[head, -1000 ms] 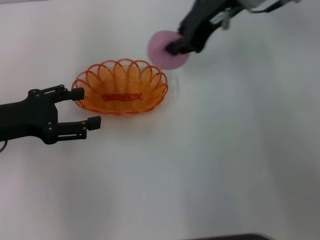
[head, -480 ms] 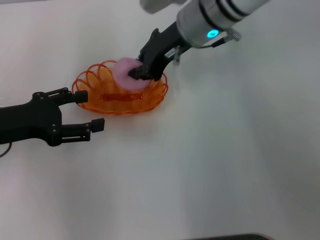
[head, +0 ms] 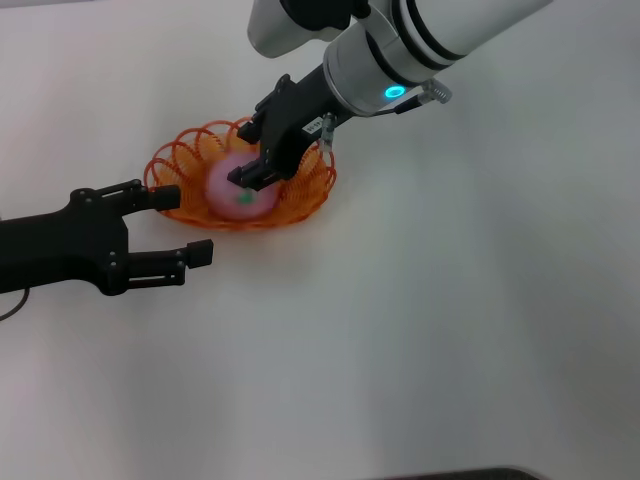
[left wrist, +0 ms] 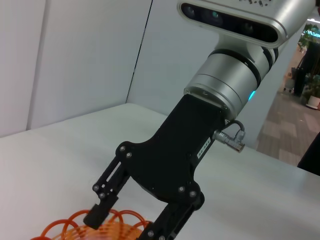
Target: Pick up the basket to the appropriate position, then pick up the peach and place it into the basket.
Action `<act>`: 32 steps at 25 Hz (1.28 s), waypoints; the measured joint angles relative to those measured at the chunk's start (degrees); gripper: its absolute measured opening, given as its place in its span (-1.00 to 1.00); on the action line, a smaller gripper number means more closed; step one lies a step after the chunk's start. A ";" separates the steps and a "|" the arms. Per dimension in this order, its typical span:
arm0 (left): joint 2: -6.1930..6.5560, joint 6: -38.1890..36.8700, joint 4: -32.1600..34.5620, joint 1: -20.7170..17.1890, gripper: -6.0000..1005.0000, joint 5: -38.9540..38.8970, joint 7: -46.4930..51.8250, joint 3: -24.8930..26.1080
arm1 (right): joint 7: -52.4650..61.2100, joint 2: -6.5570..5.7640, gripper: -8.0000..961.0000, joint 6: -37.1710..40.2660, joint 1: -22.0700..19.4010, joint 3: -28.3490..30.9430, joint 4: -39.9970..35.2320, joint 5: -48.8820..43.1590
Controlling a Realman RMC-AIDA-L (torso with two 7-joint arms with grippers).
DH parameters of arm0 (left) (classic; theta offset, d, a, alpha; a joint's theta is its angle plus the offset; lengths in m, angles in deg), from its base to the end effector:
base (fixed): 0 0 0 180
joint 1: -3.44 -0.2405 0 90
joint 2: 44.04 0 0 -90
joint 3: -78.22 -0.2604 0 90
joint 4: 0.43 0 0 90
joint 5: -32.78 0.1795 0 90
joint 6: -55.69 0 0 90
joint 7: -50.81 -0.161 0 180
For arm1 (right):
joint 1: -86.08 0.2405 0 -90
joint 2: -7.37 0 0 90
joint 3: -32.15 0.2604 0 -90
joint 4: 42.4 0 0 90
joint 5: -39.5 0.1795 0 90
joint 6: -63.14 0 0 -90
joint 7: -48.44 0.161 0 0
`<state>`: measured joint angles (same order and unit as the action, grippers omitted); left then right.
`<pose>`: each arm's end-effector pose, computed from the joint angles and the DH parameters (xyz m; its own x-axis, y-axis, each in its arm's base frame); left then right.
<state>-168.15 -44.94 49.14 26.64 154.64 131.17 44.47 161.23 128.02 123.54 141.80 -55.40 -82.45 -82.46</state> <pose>-0.2505 0.2651 -0.0163 0.7893 0.3676 0.4918 0.4633 -0.8822 -0.0840 0.1177 0.3767 -0.1157 0.9817 -0.1685 0.0887 -0.1502 -0.9715 -0.1833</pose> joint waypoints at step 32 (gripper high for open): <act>0.22 1.54 -1.09 0.16 0.74 -0.59 -0.11 3.61 | -23.99 -2.90 0.80 33.33 -30.76 35.31 -15.45 10.26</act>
<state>-167.94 -43.41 48.06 26.79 154.05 131.06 48.07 137.23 125.11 156.86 111.04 -20.09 -97.90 -72.20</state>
